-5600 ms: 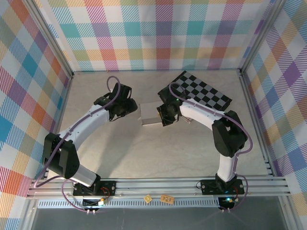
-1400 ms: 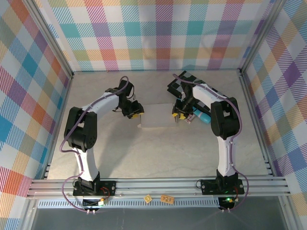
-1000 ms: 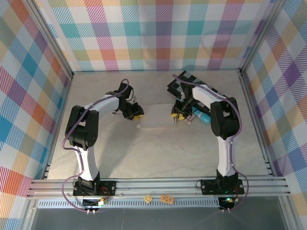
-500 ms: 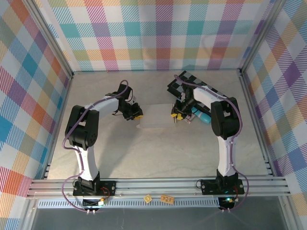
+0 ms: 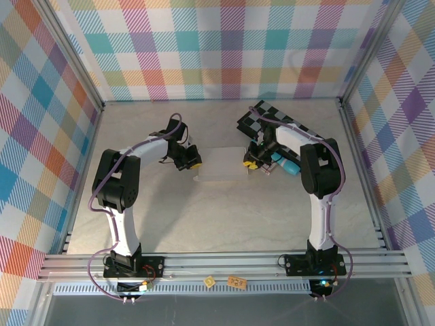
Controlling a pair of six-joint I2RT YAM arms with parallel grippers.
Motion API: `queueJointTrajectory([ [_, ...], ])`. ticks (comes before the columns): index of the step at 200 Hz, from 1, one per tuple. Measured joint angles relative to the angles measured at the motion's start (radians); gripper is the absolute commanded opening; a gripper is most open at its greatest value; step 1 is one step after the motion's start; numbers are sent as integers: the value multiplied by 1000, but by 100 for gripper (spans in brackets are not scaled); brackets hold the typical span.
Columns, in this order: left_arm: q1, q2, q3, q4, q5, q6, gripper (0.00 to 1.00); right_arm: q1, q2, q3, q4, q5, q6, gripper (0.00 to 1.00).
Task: Fold the paper box
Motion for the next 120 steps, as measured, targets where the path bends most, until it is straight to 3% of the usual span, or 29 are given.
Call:
queueJointTrajectory([
  [80,-6,8,14,0,-26,-3,2,5,7,18,-10,8,15,10],
  [120,-13,7,19,-7,-48,5,9,10,7,23,-19,24,14,8],
])
